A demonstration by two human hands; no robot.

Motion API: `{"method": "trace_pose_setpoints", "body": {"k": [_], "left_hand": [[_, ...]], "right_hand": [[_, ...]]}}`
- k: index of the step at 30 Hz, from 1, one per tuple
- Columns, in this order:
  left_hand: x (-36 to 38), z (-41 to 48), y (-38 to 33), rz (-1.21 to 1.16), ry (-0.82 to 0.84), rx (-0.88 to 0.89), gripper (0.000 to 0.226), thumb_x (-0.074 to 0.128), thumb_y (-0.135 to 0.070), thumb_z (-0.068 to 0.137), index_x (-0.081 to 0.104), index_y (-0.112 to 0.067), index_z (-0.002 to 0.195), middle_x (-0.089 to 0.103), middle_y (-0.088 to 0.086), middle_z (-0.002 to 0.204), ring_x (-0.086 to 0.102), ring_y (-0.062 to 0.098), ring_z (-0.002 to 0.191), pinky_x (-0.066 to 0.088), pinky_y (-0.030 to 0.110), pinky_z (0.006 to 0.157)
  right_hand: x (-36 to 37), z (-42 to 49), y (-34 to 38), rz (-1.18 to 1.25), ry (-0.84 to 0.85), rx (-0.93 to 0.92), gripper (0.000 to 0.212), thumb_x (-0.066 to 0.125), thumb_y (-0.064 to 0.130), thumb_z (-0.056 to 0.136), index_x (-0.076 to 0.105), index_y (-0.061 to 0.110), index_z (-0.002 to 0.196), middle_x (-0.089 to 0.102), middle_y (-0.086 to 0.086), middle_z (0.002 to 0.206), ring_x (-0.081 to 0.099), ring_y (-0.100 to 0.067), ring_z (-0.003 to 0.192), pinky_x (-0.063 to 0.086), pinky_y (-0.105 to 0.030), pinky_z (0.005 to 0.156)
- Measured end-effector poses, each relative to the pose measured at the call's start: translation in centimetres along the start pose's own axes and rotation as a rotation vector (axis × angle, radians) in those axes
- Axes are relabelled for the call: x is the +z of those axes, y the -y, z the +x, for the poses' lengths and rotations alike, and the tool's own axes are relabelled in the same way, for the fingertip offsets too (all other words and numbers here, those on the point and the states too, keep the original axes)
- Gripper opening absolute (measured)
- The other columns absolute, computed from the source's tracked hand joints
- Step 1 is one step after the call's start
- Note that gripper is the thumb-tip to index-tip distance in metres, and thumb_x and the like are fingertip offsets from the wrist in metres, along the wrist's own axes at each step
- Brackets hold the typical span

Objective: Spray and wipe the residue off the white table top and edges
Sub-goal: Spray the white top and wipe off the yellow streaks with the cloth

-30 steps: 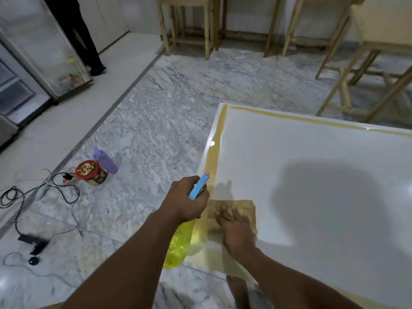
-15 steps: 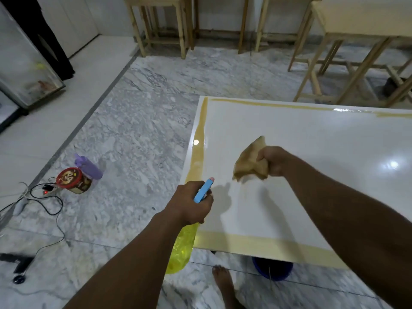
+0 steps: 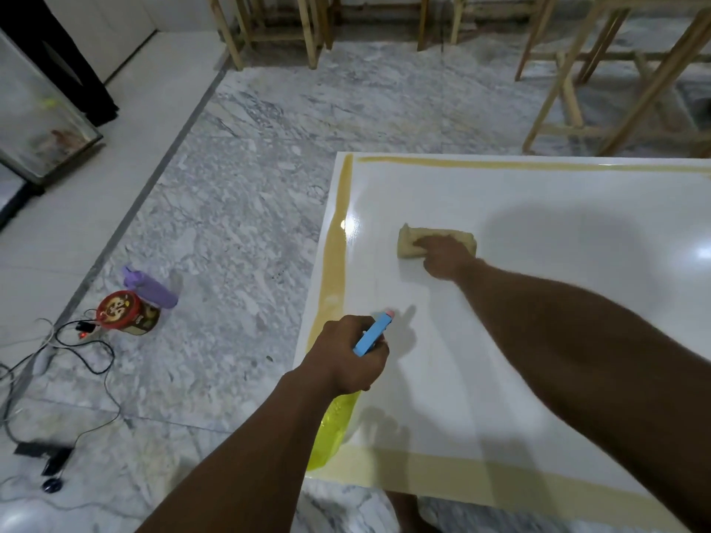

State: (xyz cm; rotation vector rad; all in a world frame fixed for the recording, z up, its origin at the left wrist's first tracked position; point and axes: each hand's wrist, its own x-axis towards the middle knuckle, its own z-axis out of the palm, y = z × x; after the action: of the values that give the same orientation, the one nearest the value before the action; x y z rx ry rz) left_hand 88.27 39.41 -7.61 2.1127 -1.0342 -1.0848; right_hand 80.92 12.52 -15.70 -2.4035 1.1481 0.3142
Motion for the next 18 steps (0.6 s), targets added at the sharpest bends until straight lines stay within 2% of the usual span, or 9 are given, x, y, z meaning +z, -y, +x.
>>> {"method": "trace_pose_setpoints", "body": {"k": [2,4,8,10,12,14,16,18], "left_hand": [[0.3,0.3,0.5,-0.005,0.001,-0.007,0.017,0.062,-0.022,0.097,0.064,-0.006,0.091,0.060,0.006,0.071,0.069,0.033,0.058,0.065,0.035,0.056],[0.6,0.1,1.2,-0.013,0.008,-0.021,0.017,0.062,-0.022,0.097,0.064,-0.007,0.091,0.059,0.005,0.072,0.066,0.026,0.057,0.062,0.030,0.054],[0.9,-1.6,2.2,-0.026,0.010,-0.044,0.012,0.062,-0.021,0.097,0.065,-0.009,0.095,0.059,0.006,0.078,0.066,0.024,0.058,0.057,0.023,0.051],[1.1,-3.4,2.4,-0.011,0.020,-0.028,0.007,0.062,-0.020,0.098,0.064,-0.013,0.096,0.059,0.005,0.079,0.067,0.024,0.057,0.054,0.019,0.049],[1.2,-4.8,2.5,-0.002,0.034,-0.020,0.005,0.062,-0.019,0.098,0.063,-0.015,0.095,0.059,0.004,0.080,0.067,0.023,0.056,0.052,0.018,0.048],[1.3,-6.7,2.6,-0.002,0.025,-0.005,0.007,0.061,-0.018,0.098,0.062,-0.016,0.092,0.059,0.004,0.079,0.066,0.022,0.054,0.053,0.019,0.048],[1.4,-8.7,2.8,0.007,0.018,0.010,0.013,0.061,-0.017,0.098,0.061,-0.016,0.085,0.059,0.005,0.075,0.067,0.024,0.053,0.054,0.021,0.048],[1.5,-10.3,3.1,0.019,0.025,0.017,0.014,0.060,-0.016,0.098,0.062,-0.010,0.085,0.059,0.006,0.072,0.071,0.029,0.052,0.056,0.025,0.049]], "right_hand": [[3.8,-1.0,-0.3,-0.163,-0.073,-0.039,0.058,0.049,0.009,0.092,0.043,0.026,0.147,0.040,-0.001,0.155,0.034,-0.032,0.144,0.040,-0.048,0.109],[6.6,-3.4,-0.4,-0.191,-0.166,-0.066,0.066,0.049,0.003,0.091,0.037,0.026,0.151,0.031,0.000,0.160,0.025,-0.034,0.148,0.038,-0.051,0.110],[10.2,-9.9,0.0,-0.162,-0.096,-0.059,0.073,0.047,0.003,0.093,0.023,0.029,0.157,0.017,0.003,0.166,0.010,-0.028,0.153,0.015,-0.047,0.122],[12.4,-14.6,0.6,-0.121,-0.107,-0.055,0.074,0.048,0.001,0.091,0.025,0.027,0.156,0.017,0.001,0.166,0.010,-0.029,0.154,0.012,-0.047,0.123],[15.0,-18.7,1.0,-0.072,-0.116,-0.050,0.074,0.049,-0.003,0.088,0.033,0.026,0.154,0.023,0.001,0.164,0.015,-0.030,0.153,0.017,-0.049,0.122],[16.5,-22.1,1.3,-0.067,-0.154,-0.064,0.075,0.053,-0.006,0.081,0.044,0.027,0.148,0.035,-0.001,0.159,0.028,-0.032,0.149,0.030,-0.051,0.116],[17.0,-24.7,1.8,-0.064,-0.167,-0.077,0.073,0.052,-0.006,0.078,0.052,0.030,0.142,0.043,0.000,0.155,0.036,-0.031,0.145,0.039,-0.046,0.110],[16.6,-26.5,2.1,-0.035,-0.090,-0.083,0.065,0.046,0.000,0.084,0.054,0.034,0.139,0.047,0.005,0.152,0.039,-0.023,0.144,0.041,-0.036,0.109]]}}
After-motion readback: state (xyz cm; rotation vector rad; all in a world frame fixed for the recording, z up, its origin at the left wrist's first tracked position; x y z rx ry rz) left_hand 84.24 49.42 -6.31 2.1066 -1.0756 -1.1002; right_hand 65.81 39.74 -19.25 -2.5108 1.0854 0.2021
